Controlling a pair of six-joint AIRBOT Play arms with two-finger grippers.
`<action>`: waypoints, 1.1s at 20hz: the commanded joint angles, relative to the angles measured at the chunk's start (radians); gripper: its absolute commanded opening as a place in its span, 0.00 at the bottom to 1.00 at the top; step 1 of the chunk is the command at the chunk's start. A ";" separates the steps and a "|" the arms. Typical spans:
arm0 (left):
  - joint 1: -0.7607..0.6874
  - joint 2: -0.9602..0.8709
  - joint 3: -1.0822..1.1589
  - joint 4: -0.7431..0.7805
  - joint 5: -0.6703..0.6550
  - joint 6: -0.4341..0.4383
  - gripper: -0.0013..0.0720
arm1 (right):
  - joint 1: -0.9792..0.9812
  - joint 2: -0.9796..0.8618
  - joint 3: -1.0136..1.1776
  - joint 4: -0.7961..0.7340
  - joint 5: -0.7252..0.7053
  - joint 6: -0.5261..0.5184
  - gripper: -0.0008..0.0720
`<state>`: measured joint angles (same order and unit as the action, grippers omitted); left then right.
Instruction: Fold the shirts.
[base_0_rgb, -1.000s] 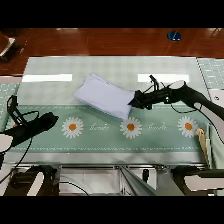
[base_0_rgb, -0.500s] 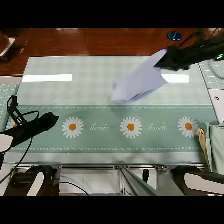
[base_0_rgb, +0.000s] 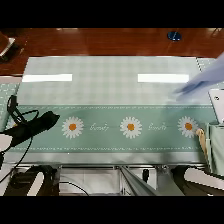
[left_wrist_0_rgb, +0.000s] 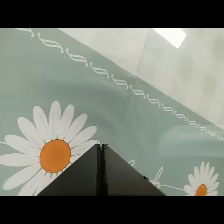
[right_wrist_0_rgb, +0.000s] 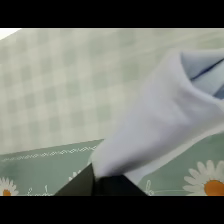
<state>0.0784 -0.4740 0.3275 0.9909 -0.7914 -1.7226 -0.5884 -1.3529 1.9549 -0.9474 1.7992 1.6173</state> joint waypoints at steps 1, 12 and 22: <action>0.000 0.000 0.000 -0.016 0.007 0.000 0.06 | -0.193 0.039 0.024 -0.020 0.055 0.034 0.04; 0.000 0.000 0.000 -0.016 0.056 0.000 0.06 | -0.474 0.301 -0.291 -0.322 0.057 -0.027 0.04; 0.000 -0.001 0.000 -0.035 0.132 0.000 0.06 | -0.616 0.626 -0.766 -0.816 0.050 0.097 0.23</action>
<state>0.0784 -0.4740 0.3275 0.9596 -0.6781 -1.7226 -1.1896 -0.7837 1.2652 -1.5982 1.8515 1.6634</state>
